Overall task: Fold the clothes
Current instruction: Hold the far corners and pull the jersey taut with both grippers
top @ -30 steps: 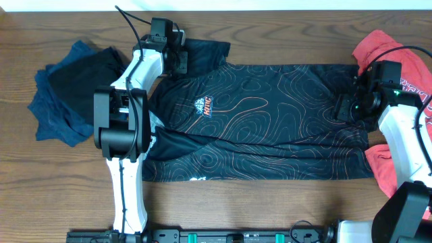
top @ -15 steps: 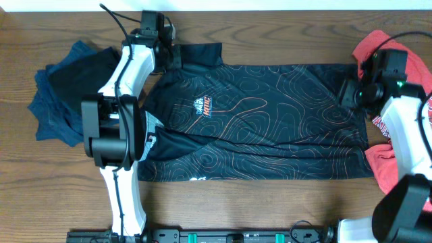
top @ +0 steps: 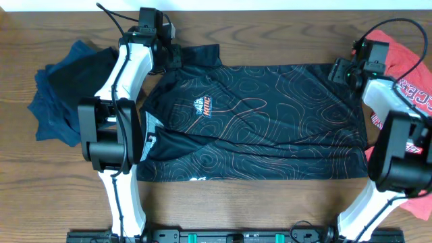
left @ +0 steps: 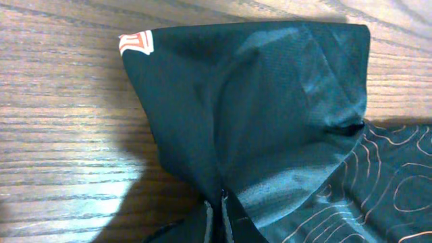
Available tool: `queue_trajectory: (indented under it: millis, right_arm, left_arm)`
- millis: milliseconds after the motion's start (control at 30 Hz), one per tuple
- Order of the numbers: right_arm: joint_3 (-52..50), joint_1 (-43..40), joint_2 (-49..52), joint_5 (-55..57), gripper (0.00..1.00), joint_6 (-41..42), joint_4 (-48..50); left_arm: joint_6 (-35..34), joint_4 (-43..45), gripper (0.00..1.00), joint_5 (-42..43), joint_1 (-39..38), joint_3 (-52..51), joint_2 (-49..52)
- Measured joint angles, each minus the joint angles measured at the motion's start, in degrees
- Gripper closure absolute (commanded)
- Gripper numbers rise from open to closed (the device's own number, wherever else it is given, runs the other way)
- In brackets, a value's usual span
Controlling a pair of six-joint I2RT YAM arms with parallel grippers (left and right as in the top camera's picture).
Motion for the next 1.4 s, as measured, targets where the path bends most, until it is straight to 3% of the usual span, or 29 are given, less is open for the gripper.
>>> queue_trajectory:
  millis: [1000, 1067, 1167, 1200, 1267, 1400]
  right_arm:
    - [2.16, -1.46, 7.5, 5.73, 0.28, 1.4, 9.57]
    - [2.16, -1.46, 7.52, 5.75, 0.36, 1.4, 9.94]
    - [2.21, -1.46, 7.52, 5.55, 0.87, 1.51, 10.16]
    - [2.21, -1.46, 7.52, 5.57, 0.93, 1.55, 10.23]
    - [2.21, -1.46, 7.52, 5.53, 0.99, 1.6, 10.4]
    - [2.21, -1.46, 7.52, 5.51, 0.99, 1.73, 10.27]
  left_arm:
    - [0.0, -1.7, 0.94, 0.2, 0.0, 0.0, 0.0]
    - [-0.02, -1.7, 0.94, 0.2, 0.0, 0.0, 0.0]
    - [-0.02, -1.7, 0.94, 0.2, 0.0, 0.0, 0.0]
    - [-0.02, -1.73, 0.94, 0.2, 0.0, 0.0, 0.0]
    - [0.0, -1.73, 0.94, 0.2, 0.0, 0.0, 0.0]
    - [-0.02, -1.73, 0.94, 0.17, 0.0, 0.0, 0.0]
